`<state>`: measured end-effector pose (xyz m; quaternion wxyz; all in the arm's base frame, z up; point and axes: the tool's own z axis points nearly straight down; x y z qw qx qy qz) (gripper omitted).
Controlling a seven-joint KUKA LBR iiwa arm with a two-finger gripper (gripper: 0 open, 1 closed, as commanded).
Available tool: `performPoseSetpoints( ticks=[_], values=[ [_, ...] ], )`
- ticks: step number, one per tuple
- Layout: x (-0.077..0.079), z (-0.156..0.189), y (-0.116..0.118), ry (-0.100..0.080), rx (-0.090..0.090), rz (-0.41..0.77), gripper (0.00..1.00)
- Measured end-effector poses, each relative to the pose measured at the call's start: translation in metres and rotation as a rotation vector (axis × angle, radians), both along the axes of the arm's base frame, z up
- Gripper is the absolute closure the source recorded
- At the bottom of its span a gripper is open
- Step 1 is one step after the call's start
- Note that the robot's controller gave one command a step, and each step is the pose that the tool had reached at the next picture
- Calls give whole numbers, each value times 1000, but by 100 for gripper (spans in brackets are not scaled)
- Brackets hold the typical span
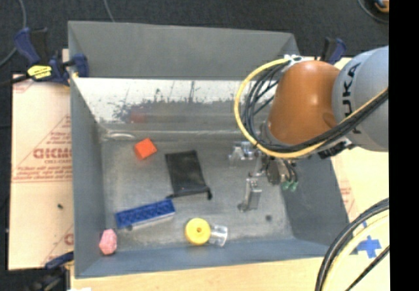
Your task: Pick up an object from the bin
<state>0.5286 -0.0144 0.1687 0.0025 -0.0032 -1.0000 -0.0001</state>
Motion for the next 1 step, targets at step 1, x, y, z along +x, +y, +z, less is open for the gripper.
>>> performPoseSetpoints(
  ticks=[1],
  values=[
    [1, 4, 0, -6, 0, 0, 0]
  ],
)
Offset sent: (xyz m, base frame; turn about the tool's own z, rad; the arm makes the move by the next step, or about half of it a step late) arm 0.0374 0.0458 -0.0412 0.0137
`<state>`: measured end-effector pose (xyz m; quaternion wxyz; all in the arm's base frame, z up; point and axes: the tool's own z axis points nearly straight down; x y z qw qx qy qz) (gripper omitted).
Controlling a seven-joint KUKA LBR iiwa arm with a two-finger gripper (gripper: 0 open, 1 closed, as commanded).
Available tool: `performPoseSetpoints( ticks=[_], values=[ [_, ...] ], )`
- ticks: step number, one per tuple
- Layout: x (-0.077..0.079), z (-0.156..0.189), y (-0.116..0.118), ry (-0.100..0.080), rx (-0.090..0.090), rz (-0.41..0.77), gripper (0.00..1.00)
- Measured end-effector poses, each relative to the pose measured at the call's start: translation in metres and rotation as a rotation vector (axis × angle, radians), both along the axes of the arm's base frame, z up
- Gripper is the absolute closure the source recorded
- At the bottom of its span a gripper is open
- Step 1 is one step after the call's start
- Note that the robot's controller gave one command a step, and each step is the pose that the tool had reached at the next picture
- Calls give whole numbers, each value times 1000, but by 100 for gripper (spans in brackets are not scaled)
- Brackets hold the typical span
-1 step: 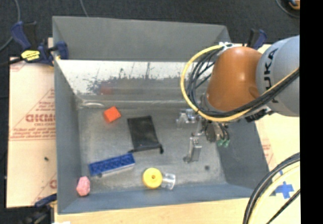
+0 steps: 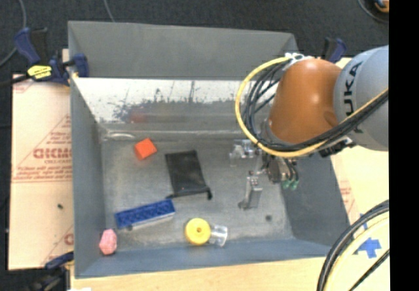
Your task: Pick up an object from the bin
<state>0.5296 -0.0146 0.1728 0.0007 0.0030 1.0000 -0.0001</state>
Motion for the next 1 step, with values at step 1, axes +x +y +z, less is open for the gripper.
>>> performPoseSetpoints(
  ticks=[1],
  values=[
    [39, -47, 49, 1, 3, -8, 0]
  ],
)
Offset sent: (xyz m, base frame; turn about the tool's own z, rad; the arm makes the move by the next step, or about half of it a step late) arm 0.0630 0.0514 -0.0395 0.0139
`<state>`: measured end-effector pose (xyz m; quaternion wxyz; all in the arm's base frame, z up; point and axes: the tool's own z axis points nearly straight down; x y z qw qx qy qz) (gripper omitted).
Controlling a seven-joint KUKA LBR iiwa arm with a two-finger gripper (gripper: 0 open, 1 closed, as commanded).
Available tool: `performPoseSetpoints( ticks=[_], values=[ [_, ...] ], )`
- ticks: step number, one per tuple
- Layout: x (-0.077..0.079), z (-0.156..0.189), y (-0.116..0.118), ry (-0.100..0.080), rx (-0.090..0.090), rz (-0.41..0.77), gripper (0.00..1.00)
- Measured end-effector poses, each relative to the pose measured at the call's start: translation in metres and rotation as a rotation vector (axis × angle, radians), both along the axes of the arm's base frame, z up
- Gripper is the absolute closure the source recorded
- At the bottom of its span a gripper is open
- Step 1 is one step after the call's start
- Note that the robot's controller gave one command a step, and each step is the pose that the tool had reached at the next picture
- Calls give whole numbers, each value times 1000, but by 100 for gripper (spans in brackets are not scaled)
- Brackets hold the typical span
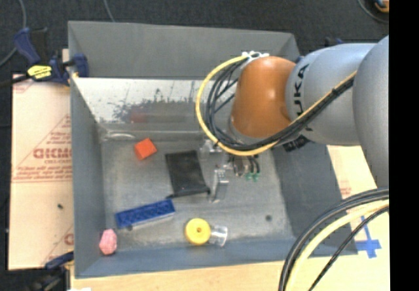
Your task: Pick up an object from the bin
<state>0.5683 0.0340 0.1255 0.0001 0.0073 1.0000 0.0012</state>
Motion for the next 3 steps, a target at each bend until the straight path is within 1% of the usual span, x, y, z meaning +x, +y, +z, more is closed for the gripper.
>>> performPoseSetpoints(
  ticks=[1, 2, 3],
  values=[
    [27, 9, 2, -9, -2, -2, 0],
    [55, -19, 32, -9, -1, 152, 0],
    [48, -56, 53, -13, -3, 343, 0]
  ],
)
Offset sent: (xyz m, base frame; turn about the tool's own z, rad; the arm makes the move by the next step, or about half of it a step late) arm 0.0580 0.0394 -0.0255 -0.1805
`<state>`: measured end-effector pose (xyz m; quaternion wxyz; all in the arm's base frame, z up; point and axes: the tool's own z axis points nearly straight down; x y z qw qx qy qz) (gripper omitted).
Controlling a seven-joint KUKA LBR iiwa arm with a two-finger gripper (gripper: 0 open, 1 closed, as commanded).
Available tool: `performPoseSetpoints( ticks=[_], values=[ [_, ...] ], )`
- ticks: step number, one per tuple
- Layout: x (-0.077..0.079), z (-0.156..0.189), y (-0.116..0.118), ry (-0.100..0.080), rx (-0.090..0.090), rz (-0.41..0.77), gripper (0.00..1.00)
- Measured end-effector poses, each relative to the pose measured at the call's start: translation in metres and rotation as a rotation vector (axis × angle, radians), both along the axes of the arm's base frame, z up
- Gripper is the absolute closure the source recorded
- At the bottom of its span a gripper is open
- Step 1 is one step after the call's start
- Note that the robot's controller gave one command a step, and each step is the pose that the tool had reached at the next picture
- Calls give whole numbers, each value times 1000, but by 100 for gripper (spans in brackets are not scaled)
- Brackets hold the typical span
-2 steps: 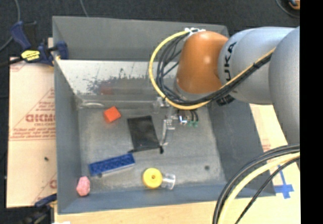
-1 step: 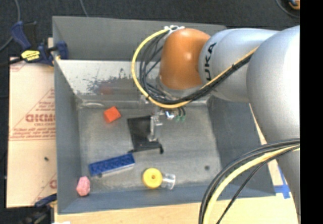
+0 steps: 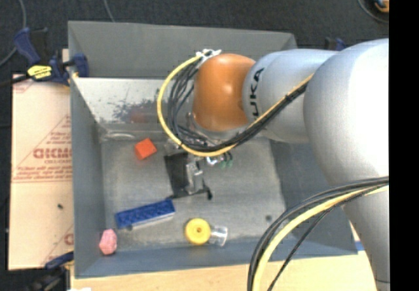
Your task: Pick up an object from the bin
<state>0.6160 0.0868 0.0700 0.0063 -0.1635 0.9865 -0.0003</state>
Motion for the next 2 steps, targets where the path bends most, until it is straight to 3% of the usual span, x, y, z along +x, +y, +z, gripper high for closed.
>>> performPoseSetpoints(
  ticks=[1, 2],
  values=[
    [8, 2, -10, -3, -3, 293, 0],
    [-14, 1, -10, -4, -3, 314, 0]
  ],
)
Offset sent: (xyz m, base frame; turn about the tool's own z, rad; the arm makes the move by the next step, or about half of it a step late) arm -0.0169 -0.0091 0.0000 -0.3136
